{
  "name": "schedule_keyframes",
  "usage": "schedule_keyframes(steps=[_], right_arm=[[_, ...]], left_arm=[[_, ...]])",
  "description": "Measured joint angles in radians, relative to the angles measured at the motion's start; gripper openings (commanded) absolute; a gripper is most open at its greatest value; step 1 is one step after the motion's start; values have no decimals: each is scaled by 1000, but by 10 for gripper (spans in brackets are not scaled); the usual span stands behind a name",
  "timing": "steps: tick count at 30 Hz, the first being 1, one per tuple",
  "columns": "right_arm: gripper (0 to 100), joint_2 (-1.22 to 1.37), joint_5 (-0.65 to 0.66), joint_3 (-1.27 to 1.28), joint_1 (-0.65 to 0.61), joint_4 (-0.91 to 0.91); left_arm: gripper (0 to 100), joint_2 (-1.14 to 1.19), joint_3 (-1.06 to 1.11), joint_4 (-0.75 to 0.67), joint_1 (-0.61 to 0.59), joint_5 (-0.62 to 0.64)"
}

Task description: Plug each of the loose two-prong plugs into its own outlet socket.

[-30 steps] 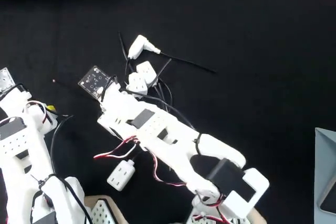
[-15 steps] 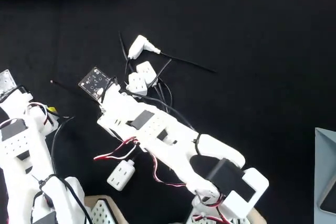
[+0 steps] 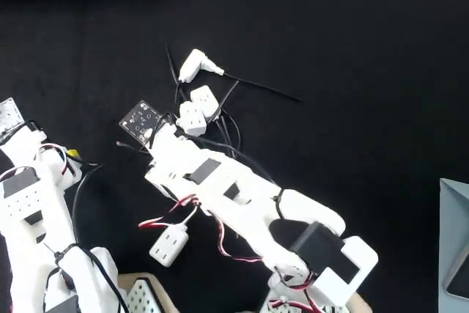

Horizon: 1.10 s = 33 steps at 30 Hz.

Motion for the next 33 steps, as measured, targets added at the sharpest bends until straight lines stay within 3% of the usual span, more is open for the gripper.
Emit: schedule_keyframes(steps=[12, 17, 19, 22, 25, 33], right_arm=[[17, 0, 0, -12, 0, 35], [181, -5, 0, -72, 0, 144], [225, -35, -5, -91, 0, 253], [220, -97, -38, -140, 5, 420], [208, -192, -46, -167, 5, 540], [141, -514, -52, -149, 18, 720]], left_arm=[[232, 0, 0, 0, 0, 0], [241, 0, 0, 0, 0, -21], [289, 0, 0, 0, 0, -64], [354, 0, 0, 0, 0, -101], [345, 0, 0, 18, 15, -110], [339, 0, -37, 193, 206, -330]])
